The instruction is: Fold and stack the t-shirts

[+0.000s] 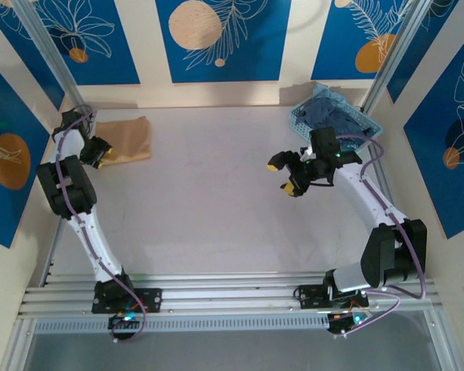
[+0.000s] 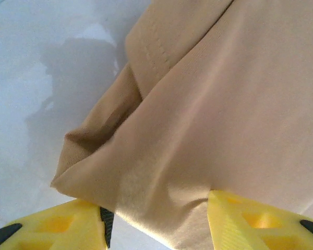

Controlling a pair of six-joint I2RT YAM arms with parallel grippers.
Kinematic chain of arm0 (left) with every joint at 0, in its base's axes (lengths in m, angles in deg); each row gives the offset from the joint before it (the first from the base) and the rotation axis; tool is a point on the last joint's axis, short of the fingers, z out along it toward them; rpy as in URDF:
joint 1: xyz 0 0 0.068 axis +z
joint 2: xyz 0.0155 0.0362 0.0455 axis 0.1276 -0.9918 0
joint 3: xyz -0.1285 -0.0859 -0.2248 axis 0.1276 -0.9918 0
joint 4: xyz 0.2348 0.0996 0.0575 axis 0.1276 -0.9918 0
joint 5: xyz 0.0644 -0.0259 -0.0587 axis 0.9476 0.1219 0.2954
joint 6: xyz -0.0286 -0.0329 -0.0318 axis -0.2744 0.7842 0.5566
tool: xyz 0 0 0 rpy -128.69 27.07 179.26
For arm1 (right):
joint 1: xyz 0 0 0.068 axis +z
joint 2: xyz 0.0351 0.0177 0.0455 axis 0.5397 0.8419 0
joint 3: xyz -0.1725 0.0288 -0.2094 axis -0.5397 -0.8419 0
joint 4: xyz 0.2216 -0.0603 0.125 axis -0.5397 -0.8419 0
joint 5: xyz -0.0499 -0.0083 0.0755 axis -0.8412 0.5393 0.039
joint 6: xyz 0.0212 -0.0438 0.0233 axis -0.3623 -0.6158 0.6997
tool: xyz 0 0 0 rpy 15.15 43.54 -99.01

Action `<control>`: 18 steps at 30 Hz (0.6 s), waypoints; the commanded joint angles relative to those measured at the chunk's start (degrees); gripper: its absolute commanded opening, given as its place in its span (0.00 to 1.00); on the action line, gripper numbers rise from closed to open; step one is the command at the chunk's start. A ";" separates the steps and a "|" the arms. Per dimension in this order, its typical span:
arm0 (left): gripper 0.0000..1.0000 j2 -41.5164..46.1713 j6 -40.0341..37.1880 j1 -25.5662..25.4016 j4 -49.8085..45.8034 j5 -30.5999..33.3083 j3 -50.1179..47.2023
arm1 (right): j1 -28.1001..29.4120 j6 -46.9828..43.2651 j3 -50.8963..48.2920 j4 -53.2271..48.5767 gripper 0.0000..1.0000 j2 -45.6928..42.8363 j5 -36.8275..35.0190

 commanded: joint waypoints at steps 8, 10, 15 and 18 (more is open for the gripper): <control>0.57 0.91 -3.17 1.20 -6.24 4.26 4.47 | 0.81 -0.81 2.31 -1.93 0.81 0.95 0.00; 0.98 4.15 -3.17 1.12 -6.06 3.38 1.92 | 0.83 -0.84 2.87 -2.83 0.83 0.73 -1.30; 1.00 22.09 -3.85 -0.48 2.69 0.84 -14.89 | 0.71 -3.87 7.94 -9.02 0.99 -1.42 -10.19; 1.00 34.72 -2.97 -2.55 5.82 4.37 -24.04 | 0.59 -7.33 12.74 -14.21 0.99 -3.28 -19.23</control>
